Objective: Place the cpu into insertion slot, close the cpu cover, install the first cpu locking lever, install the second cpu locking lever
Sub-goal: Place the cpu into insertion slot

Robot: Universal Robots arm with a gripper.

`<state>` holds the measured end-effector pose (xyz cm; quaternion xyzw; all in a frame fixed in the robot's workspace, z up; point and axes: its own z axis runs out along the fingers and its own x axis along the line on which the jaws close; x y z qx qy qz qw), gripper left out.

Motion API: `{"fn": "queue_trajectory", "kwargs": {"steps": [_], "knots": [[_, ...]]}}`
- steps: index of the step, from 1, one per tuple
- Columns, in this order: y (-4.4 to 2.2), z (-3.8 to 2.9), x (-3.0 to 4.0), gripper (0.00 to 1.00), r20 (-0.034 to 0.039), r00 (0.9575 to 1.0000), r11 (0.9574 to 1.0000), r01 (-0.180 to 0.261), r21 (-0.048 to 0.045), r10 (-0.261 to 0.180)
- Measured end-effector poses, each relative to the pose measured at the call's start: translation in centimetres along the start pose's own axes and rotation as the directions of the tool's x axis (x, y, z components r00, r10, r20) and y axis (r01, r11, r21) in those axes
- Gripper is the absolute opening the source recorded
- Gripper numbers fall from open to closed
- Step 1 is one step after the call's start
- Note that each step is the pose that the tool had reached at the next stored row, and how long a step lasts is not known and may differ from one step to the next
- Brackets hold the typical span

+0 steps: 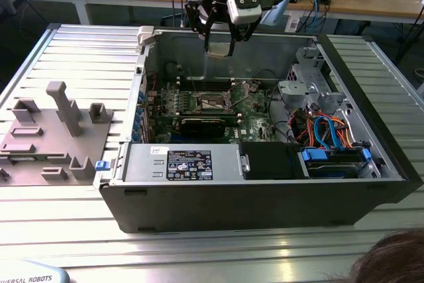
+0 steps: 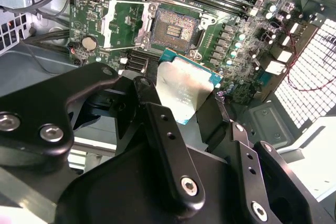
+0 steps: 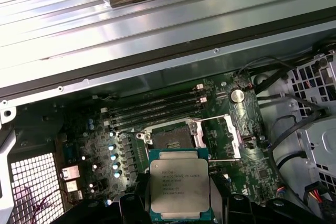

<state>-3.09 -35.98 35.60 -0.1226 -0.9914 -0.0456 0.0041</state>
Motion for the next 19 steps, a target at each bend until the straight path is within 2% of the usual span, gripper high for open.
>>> {"fn": "queue_trajectory", "kwargs": {"steps": [19], "knots": [[0.00,0.00,0.00,0.54,0.0019,0.9998,0.9998,-0.021,-0.0004,0.021]]}}
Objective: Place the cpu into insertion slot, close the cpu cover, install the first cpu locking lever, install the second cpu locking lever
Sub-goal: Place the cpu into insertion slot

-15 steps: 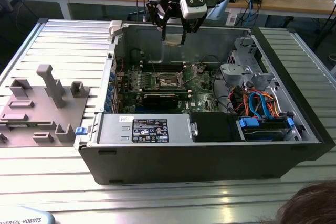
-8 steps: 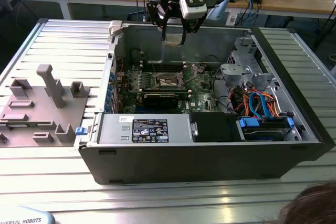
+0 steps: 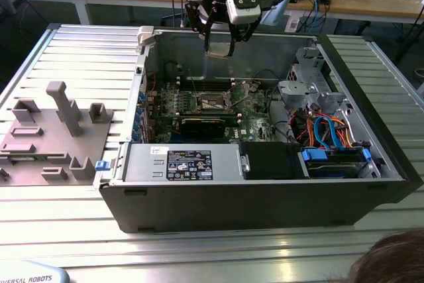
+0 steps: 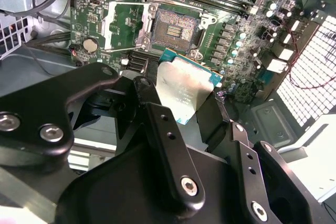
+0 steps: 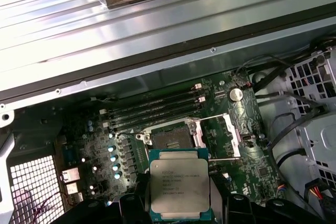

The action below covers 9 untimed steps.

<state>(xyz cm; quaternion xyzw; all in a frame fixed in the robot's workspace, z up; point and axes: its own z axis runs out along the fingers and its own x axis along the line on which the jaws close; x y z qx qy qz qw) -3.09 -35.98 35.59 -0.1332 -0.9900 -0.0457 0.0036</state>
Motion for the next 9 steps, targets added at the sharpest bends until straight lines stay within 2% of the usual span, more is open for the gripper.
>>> {"fn": "queue_trajectory", "kwargs": {"steps": [9], "knots": [[0.00,0.00,0.00,0.54,0.0008,1.0000,1.0000,-0.009,-0.0002,0.009]]}}
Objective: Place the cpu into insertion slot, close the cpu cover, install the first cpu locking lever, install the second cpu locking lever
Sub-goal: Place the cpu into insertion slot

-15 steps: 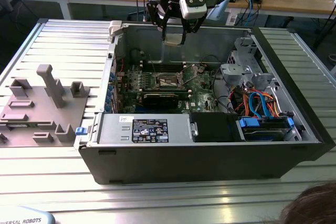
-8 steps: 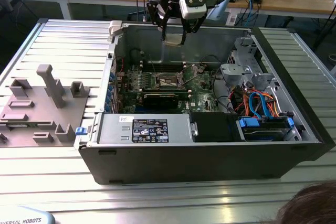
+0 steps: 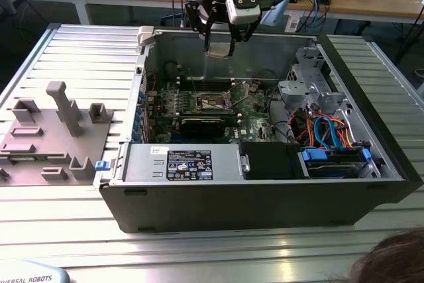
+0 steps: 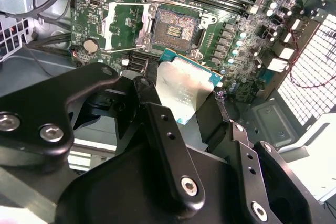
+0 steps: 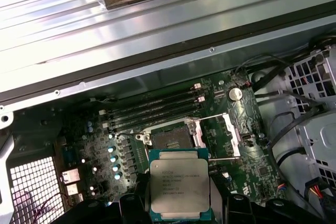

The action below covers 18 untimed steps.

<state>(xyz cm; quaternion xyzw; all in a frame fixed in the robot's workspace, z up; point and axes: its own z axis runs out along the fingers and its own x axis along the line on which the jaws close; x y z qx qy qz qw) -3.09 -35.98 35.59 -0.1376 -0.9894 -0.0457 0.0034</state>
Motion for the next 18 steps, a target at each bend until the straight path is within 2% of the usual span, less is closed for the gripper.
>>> {"fn": "queue_trajectory", "kwargs": {"steps": [18], "knots": [[0.00,0.00,0.00,0.54,0.0014,0.9999,0.9999,-0.015,-0.0004,0.015]]}}
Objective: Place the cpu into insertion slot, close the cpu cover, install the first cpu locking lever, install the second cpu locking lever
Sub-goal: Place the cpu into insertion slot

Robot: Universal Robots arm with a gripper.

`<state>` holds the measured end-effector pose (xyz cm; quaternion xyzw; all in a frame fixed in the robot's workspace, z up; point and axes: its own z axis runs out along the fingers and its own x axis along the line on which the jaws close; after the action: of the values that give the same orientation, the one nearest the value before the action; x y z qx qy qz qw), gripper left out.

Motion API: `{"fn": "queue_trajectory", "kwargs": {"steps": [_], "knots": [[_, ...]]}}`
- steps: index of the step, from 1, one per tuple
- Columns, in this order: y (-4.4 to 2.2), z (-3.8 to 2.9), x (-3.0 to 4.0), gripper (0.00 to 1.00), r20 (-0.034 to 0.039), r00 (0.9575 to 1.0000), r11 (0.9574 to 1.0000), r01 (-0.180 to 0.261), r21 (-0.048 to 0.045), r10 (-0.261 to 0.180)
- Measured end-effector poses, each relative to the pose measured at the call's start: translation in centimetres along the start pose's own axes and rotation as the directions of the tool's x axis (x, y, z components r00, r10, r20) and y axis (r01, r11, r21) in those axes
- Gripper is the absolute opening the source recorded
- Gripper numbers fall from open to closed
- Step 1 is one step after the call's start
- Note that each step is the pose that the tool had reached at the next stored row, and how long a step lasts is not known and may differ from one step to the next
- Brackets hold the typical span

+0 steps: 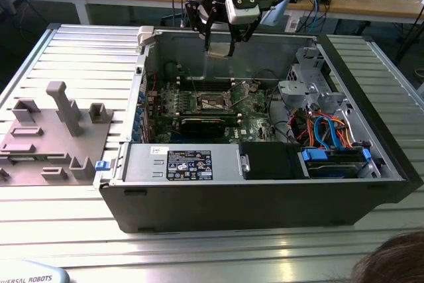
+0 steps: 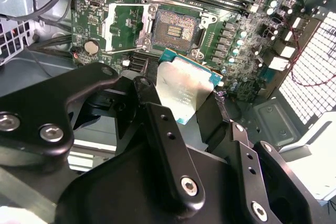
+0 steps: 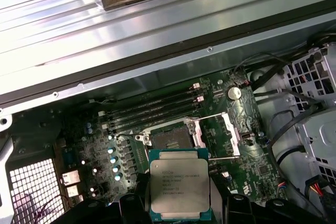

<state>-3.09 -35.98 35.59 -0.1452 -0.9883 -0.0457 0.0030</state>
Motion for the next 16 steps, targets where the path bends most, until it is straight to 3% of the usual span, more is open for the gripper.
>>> {"fn": "queue_trajectory", "kwargs": {"steps": [16], "knots": [[0.00,0.00,0.00,0.54,0.0015,0.9999,0.9999,-0.016,-0.0003,0.016]]}}
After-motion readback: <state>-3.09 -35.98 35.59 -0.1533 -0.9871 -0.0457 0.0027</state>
